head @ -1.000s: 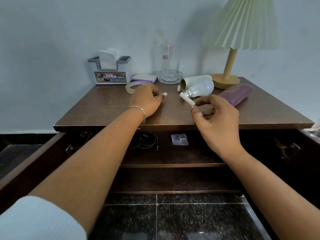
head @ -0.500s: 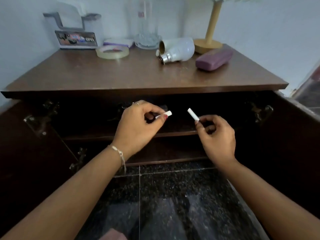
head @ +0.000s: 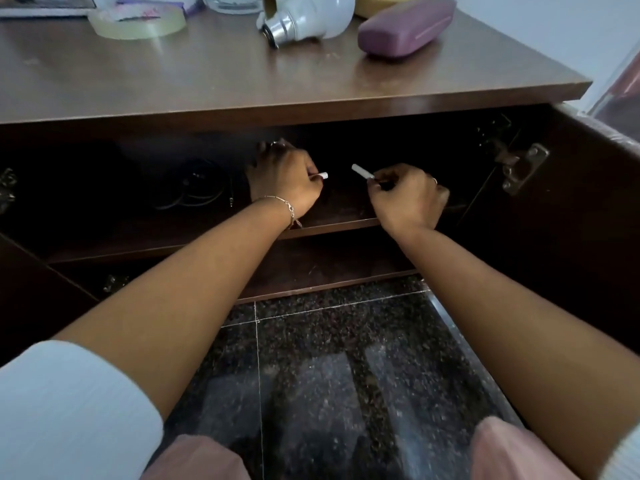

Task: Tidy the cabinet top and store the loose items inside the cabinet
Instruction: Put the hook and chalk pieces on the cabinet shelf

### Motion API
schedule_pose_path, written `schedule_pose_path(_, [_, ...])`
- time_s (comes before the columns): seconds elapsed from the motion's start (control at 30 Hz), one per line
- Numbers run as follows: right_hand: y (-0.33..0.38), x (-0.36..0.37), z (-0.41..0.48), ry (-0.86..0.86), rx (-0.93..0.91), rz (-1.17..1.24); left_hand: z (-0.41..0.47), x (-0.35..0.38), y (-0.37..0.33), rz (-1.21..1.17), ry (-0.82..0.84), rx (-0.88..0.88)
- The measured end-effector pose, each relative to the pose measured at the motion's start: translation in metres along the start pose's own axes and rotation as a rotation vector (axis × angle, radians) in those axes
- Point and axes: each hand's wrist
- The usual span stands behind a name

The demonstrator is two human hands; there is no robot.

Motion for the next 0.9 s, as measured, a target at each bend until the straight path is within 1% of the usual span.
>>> schedule_pose_path(0.37, [0.026,0.010,0.023,0.045,0.022,-0.154,0.037,0.027,0.001,0.001,0.009,-0.014])
schedule_pose_path(0.47, [0.031,0.012,0.025,0.052,0.003,-0.175,0.041,0.034,-0.001,0.075,0.026,0.012])
schedule_pose_path(0.53, [0.032,0.015,0.027,0.055,-0.008,-0.181,0.042,0.037,0.000,0.084,0.027,0.017])
schedule_pose_path(0.67, [0.030,0.020,0.030,0.059,-0.016,-0.189,0.045,0.036,0.003,0.022,0.036,0.016])
schedule_pose_path(0.77, [0.028,0.020,0.031,0.093,-0.026,-0.157,0.044,0.031,0.008,-0.031,0.050,0.037])
schedule_pose_path(0.9, [0.022,0.014,0.029,0.133,-0.016,-0.128,0.035,0.026,0.013,-0.033,0.026,0.046])
Point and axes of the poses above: each hand's wrist, its own z-axis towards the middle knuckle, its own x-axis out of the palm, y = z × x, and after that the axes turned 8 degrees about x, right-handed
